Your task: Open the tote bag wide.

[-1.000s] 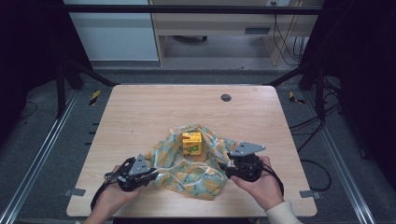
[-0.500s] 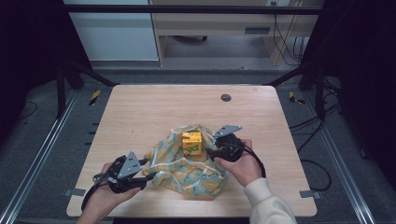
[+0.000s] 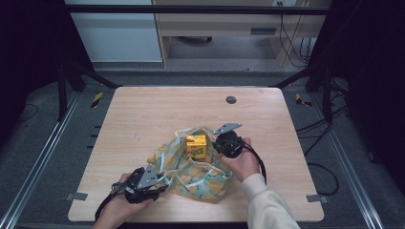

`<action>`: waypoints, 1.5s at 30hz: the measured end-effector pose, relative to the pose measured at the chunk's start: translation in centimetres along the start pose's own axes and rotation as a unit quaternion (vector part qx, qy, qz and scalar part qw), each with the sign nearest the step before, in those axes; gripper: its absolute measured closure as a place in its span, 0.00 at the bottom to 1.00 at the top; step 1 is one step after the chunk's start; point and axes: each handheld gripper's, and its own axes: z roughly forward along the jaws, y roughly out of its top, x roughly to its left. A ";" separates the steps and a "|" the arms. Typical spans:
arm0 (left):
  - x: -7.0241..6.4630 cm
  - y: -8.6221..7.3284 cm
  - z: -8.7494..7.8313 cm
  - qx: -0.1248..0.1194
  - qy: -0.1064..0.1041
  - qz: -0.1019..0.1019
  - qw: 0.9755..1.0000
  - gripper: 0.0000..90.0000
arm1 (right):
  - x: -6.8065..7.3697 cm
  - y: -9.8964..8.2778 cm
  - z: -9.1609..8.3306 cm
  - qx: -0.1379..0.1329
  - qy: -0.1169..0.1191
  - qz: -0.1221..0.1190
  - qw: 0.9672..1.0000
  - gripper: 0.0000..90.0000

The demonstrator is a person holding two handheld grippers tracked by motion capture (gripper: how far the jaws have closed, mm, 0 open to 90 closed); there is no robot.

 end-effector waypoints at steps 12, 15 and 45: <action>0.4 -0.1 1.2 0.025 0.016 -0.002 1.000 0.96 | -4.3 1.9 1.5 -0.008 -0.032 0.049 0.998 0.99; 0.4 -0.2 1.4 0.029 0.010 -0.002 1.000 0.96 | -5.3 1.8 2.0 0.001 -0.039 0.060 0.997 0.99; 1.4 1.5 -3.2 -0.040 0.055 -0.007 0.998 0.51 | -1.9 0.1 -4.7 -0.059 -0.065 0.013 0.996 0.34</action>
